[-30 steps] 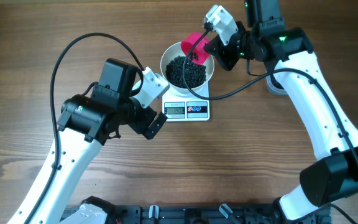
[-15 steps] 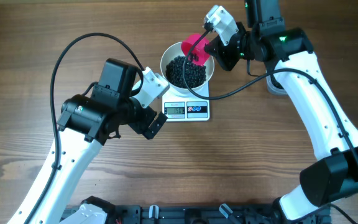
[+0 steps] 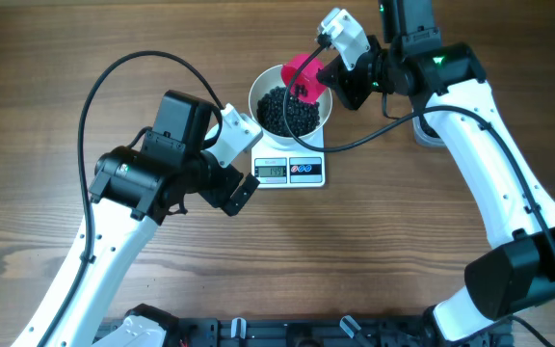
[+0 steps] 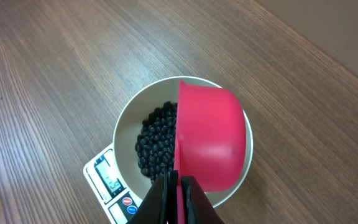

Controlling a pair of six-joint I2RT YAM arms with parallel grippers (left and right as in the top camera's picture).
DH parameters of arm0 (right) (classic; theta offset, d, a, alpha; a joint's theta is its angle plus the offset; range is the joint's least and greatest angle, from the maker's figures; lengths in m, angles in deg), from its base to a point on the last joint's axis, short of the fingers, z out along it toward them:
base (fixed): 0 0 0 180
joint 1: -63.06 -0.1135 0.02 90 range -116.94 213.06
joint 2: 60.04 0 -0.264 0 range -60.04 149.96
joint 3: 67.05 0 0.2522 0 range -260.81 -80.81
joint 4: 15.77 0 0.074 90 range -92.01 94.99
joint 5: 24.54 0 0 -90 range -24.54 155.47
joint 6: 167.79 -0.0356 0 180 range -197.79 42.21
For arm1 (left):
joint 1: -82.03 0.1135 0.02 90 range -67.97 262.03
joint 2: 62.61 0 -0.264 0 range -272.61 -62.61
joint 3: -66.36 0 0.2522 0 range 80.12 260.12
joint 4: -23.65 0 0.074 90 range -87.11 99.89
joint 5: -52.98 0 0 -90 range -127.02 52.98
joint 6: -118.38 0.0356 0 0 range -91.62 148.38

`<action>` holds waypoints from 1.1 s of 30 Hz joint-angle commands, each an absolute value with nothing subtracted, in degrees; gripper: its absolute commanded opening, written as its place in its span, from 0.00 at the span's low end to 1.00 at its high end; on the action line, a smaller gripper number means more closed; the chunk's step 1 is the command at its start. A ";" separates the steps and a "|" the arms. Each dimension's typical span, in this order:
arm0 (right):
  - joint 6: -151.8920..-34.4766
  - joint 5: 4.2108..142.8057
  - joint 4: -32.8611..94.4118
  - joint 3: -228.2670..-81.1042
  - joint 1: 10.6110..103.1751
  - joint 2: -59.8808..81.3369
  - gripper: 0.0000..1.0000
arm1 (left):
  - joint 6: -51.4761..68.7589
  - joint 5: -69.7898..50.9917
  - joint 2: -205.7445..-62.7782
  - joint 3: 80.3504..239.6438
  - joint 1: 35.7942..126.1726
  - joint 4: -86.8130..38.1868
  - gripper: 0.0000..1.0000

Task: Scoop item into bowl and weigh 150g on scale
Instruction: 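Hold the tilted pink cup over the bowl, trickling beans back in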

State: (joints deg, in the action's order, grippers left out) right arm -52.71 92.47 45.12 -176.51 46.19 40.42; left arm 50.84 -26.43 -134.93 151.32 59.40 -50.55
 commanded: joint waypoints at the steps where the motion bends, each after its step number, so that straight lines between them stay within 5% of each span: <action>1: -53.84 94.09 45.04 -176.44 46.48 38.56 0.04 | 51.99 -25.68 -134.62 150.97 59.77 -50.60 1.00; 33: -55.94 97.65 45.21 -176.42 46.59 38.58 0.04 | 51.99 -25.70 -134.62 150.97 59.77 -50.60 1.00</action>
State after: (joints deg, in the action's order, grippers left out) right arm -55.24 95.09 45.34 -176.51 46.30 40.42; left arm 50.84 -26.43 -134.93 151.32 59.40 -50.55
